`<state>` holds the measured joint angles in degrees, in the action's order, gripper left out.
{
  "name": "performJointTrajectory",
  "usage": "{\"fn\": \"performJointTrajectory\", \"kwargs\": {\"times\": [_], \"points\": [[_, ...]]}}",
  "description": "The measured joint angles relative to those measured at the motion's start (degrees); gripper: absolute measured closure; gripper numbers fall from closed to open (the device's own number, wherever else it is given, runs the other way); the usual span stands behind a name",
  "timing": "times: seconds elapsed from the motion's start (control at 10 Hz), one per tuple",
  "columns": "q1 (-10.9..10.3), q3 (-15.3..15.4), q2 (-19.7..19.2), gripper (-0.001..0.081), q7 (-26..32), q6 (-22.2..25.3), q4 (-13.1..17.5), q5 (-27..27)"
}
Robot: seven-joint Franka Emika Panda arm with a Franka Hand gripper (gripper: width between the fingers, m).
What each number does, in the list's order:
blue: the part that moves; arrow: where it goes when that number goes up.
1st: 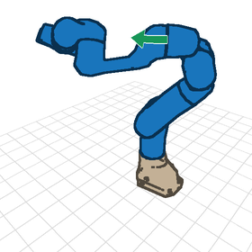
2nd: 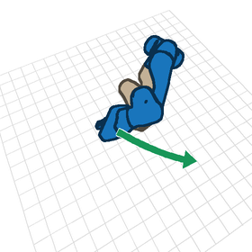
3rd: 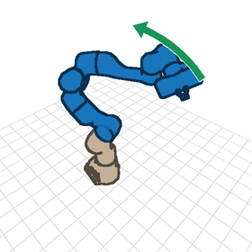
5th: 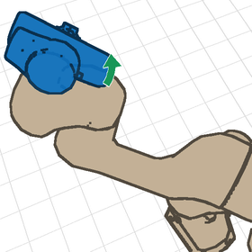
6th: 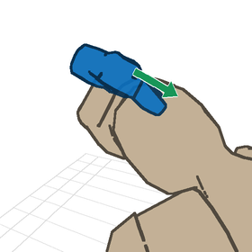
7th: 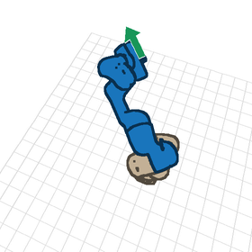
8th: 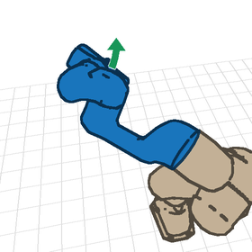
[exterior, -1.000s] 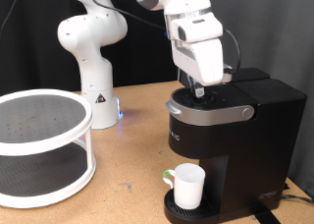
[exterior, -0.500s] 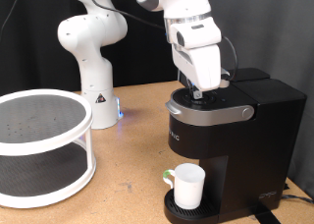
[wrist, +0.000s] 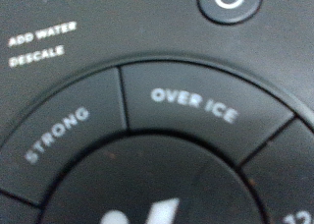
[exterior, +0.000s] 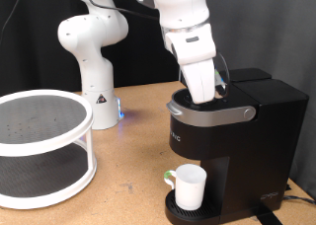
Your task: Make a cup of coffee with the keurig machine
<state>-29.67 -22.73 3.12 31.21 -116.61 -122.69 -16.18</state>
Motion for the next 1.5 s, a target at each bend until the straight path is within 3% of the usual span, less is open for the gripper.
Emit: {"fn": "performJointTrajectory", "kwargs": {"times": [0.8, 1.5], "points": [[1.07, -1.39, -4.47, 0.0805, 4.58, 5.85, 5.62, -3.84], [0.68, 0.27, -4.62, 0.0805, 7.09, 6.46, 5.85, -3.91]]}}
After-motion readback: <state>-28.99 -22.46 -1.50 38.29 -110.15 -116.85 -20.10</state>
